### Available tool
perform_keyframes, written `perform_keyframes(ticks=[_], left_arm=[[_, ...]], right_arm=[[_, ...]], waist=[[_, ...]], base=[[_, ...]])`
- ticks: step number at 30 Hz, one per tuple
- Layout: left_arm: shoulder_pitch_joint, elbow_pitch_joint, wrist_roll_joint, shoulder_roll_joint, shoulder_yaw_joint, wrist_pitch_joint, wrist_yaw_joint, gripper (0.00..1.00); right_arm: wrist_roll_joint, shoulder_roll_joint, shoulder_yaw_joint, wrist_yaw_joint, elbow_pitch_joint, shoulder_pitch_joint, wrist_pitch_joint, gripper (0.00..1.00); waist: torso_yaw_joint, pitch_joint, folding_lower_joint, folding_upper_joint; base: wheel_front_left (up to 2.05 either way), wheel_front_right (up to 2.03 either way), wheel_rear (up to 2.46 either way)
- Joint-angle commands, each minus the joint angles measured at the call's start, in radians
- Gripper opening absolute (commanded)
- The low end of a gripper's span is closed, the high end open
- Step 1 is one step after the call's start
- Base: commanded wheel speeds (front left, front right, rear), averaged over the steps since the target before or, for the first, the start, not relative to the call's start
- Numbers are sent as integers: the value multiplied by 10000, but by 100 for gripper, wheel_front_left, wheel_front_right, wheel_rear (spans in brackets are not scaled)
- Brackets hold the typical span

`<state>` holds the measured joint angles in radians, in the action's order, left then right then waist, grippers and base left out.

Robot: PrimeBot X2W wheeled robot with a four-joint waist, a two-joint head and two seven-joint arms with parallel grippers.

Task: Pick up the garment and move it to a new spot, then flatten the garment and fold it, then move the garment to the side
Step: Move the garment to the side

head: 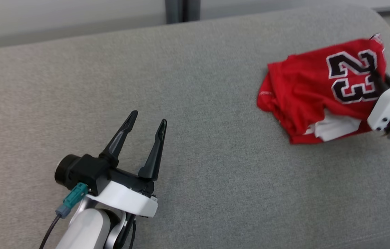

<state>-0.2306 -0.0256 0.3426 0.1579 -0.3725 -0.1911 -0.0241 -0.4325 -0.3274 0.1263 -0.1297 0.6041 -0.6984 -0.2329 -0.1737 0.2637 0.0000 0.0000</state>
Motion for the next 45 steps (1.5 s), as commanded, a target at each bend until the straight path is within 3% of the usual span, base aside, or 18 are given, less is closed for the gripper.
perform_keyframes(ticks=[1, 9, 15, 16, 17, 18, 26, 35, 45], left_arm=[[-221, 93, -77, 124, 23, 70, -25, 100], [-761, 731, -333, 474, -65, 637, -49, 100], [-948, 898, -377, 599, -106, 774, -65, 100], [-945, 888, -367, 596, -128, 773, -66, 100], [-944, 868, -353, 589, -146, 769, -70, 100], [-935, 835, -338, 570, -170, 753, -67, 100], [-810, 550, -142, 331, -250, 425, -2, 100], [-310, -137, 223, 56, -137, -154, 92, 100], [615, -619, 655, 192, 518, -513, 456, 100]], right_arm=[[21, -116, -31, -22, 135, -292, 170, 0], [333, -632, -285, -14, 1520, -1984, 1124, 0], [1179, -773, -876, -14, 3036, -2969, 1642, 0], [1316, -777, -952, -14, 3203, -3113, 1803, 30], [1456, -784, -1042, -14, 3367, -3237, 1967, 77], [1635, -779, -1071, -14, 3531, -3275, 2141, 100], [2357, -676, -957, -14, 4064, -3384, 3775, 100], [2219, -836, -395, -14, 3702, -2684, 4541, 100], [800, -1098, -240, -14, 747, 21, 4362, 100]], waist=[[-411, 673, 0, 0], [-611, 1851, 0, 0], [-573, 2221, 0, 0], [-551, 2224, 0, 0], [-520, 2210, 0, 0], [-481, 2166, 0, 0], [-134, 1536, 0, 0], [424, 36, 0, 0], [1467, -1989, 0, 0]], base=[[0, 0, 0], [0, 0, 0], [0, 0, 0], [0, 0, 0], [0, 0, 0], [0, 0, 0], [0, 0, 0], [0, 0, 0], [0, 0, 0]])
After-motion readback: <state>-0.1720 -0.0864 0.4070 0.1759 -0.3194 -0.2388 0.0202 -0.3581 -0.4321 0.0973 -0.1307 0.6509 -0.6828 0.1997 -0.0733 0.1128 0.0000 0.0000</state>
